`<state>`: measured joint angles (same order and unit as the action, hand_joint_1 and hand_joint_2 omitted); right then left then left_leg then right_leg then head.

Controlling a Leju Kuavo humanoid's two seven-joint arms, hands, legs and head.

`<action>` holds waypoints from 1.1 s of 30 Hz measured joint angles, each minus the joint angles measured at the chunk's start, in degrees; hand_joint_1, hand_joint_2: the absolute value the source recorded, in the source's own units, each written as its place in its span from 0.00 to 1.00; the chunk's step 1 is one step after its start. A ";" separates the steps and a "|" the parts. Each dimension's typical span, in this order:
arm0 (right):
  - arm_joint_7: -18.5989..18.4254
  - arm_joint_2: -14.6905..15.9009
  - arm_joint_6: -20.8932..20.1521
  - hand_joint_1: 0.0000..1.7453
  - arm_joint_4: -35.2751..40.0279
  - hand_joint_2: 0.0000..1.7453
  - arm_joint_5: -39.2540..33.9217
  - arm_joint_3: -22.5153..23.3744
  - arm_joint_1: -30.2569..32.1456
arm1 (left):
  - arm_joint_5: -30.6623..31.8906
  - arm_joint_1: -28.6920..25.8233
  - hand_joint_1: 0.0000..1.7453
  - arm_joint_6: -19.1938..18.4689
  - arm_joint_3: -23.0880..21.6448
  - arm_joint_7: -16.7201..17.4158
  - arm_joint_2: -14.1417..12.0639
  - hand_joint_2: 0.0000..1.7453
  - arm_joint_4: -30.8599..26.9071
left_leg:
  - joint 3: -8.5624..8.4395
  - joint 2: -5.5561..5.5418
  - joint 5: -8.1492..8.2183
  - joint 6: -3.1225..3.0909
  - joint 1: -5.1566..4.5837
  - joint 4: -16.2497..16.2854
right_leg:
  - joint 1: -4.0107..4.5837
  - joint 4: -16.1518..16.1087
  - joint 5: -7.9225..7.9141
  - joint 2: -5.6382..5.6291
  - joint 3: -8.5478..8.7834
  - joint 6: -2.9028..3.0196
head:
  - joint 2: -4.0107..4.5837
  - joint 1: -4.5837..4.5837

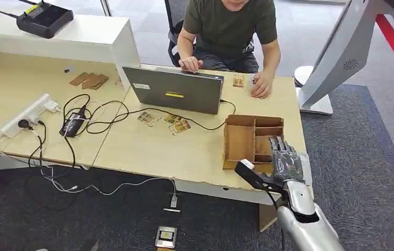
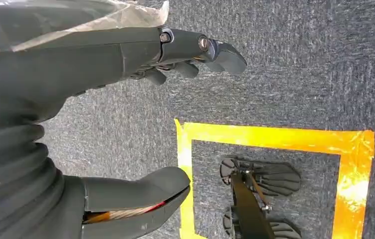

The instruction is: Pass the card to the sensor for recognition and then transmit it.

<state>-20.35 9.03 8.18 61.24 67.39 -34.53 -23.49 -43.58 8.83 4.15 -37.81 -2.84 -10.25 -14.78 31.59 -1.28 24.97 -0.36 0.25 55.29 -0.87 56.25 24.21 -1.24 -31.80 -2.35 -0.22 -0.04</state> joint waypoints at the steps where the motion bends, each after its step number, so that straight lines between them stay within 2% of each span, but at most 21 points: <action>1: 0.09 -0.15 0.13 0.00 -0.24 1.00 0.07 0.02 -0.09 | 0.00 -0.03 0.00 0.02 0.13 -0.13 0.00 1.00 0.00 | 0.00 0.00 0.00 0.00 0.00 0.00 | 0.00 0.00 0.00 0.00 0.00 0.00 | 0.00 0.02; 3: 0.11 -0.41 0.26 0.04 -0.72 1.00 0.15 0.04 -0.18 | 0.00 -0.06 0.00 0.04 0.29 -0.26 0.00 1.00 0.02 | 0.00 0.00 0.00 0.00 0.00 0.00 | 0.00 0.00 0.00 0.00 0.00 0.00 | 0.00 0.02; 4: 0.11 -0.44 0.26 0.30 -0.85 1.00 0.17 0.07 -0.20 | 0.02 -0.07 0.00 0.04 0.31 -0.35 0.00 1.00 0.02 | 0.00 0.00 0.00 0.00 0.00 0.00 | 0.00 0.00 0.00 0.00 0.00 0.00 | 0.00 0.02; 5: 0.11 -0.57 0.24 0.66 -1.05 1.00 0.22 0.07 -0.22 | 0.04 -0.10 0.00 0.07 0.33 -0.50 0.00 1.00 0.02 | 0.00 0.00 0.00 0.00 0.00 0.00 | 0.00 0.00 0.00 0.00 0.00 0.00 | 0.00 0.02; 6: 0.11 -0.63 0.20 0.87 -1.24 1.00 0.26 0.09 -0.22 | 0.15 -0.12 0.00 0.07 0.37 -0.66 0.00 1.00 0.02 | 0.00 0.00 0.00 0.00 0.00 0.00 | 0.00 0.00 0.00 0.00 0.00 0.00 | 0.00 0.00; 7: 0.11 -0.72 0.17 0.90 -1.36 1.00 0.31 0.11 -0.24 | 0.20 -0.13 0.00 0.07 0.39 -0.77 0.00 1.00 0.02 | 0.00 0.00 0.00 0.00 0.00 0.00 | 0.00 0.00 0.00 0.00 0.00 0.00 | 0.00 0.02; 10: 0.11 -0.94 -0.02 0.93 -1.79 1.00 0.61 0.17 -0.30 | 0.61 -0.16 0.00 0.22 0.68 -1.05 0.02 1.00 0.04 | 0.00 0.00 0.00 0.00 0.00 0.00 | 0.00 0.00 0.00 0.00 0.00 0.00 | 0.00 0.00; 19: -0.18 -1.27 -1.05 0.91 -0.39 1.00 3.02 0.15 -0.19 | 1.18 -0.23 0.00 0.42 0.79 -1.75 0.04 1.00 0.04 | -0.01 0.00 0.00 0.00 0.00 0.00 | 0.00 0.00 0.00 0.00 0.00 0.00 | 0.00 0.00; 25: -1.05 -1.29 -3.04 0.93 4.55 1.00 6.34 0.09 0.73 | 1.62 -0.45 0.00 0.42 1.25 -2.08 0.11 1.00 0.04 | -0.01 0.01 0.00 0.00 0.00 0.00 | 0.00 0.00 0.00 0.00 -0.01 0.01 | 0.00 0.02; 26: -1.14 -1.29 -3.61 0.90 5.94 1.00 6.86 0.07 0.90 | 1.64 -0.51 0.00 0.42 1.31 -2.19 0.13 1.00 0.07 | -0.01 0.01 0.00 0.00 0.01 0.00 | 0.01 0.00 0.00 0.00 -0.02 0.01 | 0.00 0.00; 33: -1.31 -1.27 -5.97 0.90 13.66 1.00 8.20 0.04 1.78 | 2.01 -0.67 0.00 0.42 1.86 -2.54 0.17 1.00 0.07 | -0.02 0.02 0.00 0.00 0.01 0.00 | 0.01 0.00 0.00 0.00 -0.02 0.01 | 0.00 0.00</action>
<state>-21.66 7.76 2.21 74.90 75.58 -34.49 -21.70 -41.57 8.16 4.57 -35.95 -5.38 -10.08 -14.71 31.57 -1.27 24.97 -0.36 0.26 55.29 -0.86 56.25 24.21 -1.25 -31.82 -2.34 -0.22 -0.04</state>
